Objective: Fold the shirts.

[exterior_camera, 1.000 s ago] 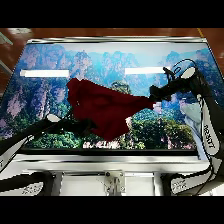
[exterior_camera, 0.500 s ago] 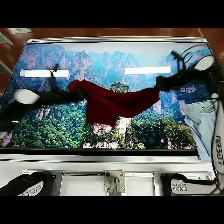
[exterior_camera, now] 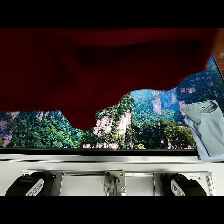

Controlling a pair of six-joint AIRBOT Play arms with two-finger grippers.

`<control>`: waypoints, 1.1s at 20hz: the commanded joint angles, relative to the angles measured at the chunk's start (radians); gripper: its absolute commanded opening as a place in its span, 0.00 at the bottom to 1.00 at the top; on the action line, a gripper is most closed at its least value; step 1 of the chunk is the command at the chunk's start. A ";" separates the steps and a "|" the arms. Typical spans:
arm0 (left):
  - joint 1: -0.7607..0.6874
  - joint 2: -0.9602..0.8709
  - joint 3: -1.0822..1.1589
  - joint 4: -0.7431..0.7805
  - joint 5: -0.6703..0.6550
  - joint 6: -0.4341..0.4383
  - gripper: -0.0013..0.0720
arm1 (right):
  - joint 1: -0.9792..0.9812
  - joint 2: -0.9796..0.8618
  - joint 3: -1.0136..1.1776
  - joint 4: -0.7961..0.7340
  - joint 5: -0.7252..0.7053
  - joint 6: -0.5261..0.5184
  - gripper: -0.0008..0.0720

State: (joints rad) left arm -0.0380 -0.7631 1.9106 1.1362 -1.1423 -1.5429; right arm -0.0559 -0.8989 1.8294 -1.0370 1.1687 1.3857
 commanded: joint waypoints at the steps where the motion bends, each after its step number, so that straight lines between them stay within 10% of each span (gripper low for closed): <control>1: 0.013 0.059 0.101 0.032 -0.125 -0.029 0.07 | 0.003 0.164 0.029 -0.141 0.078 0.121 0.10; 13: 0.013 0.030 -0.181 0.412 -0.407 -0.109 0.07 | 0.004 -0.014 -0.042 -0.260 0.567 0.228 0.10; 22: 0.013 -0.531 -0.457 0.453 -0.031 -0.140 0.07 | 0.004 -0.647 -0.349 -0.149 -0.173 0.134 0.10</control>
State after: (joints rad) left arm -0.0265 -1.1080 1.4952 1.5806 -1.3602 -1.6615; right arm -0.0513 -1.3594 1.5227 -1.2312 1.3037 1.5650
